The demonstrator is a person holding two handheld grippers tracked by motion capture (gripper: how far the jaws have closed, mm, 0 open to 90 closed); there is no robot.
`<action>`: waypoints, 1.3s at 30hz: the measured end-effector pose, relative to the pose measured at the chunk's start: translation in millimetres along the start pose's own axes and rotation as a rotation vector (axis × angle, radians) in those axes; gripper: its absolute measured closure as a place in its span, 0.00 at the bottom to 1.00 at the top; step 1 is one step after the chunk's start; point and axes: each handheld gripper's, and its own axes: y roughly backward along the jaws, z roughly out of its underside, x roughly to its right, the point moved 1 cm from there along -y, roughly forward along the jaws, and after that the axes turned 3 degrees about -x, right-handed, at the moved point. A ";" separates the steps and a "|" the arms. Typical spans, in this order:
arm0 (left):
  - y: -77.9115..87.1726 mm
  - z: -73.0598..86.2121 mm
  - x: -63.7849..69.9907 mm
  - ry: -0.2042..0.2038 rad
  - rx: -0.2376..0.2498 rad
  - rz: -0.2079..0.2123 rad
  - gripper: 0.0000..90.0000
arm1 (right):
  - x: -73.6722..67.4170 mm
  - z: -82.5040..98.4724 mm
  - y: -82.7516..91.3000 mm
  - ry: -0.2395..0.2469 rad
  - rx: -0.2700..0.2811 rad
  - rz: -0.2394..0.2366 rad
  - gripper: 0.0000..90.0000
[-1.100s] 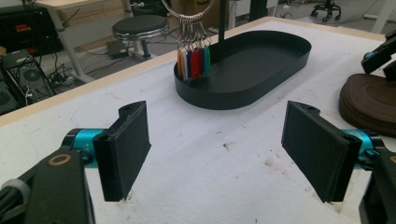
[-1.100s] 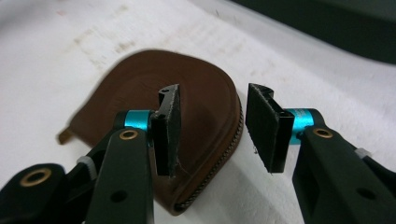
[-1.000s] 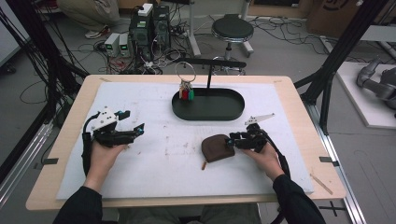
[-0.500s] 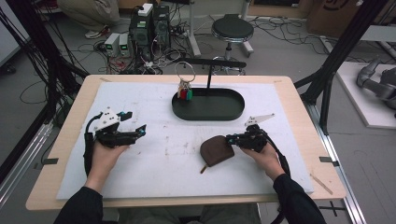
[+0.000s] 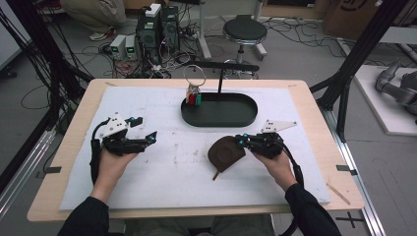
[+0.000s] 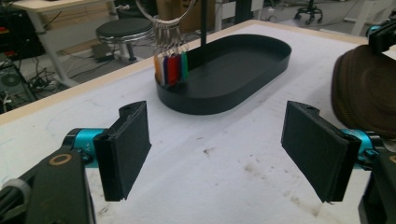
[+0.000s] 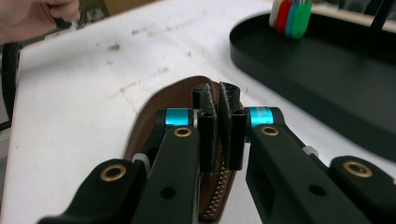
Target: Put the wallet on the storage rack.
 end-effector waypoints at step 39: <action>-125.1 -13.7 97.3 0.011 -0.112 0.580 0.31 | -20.1 13.2 45.8 0.216 -0.001 -0.145 0.98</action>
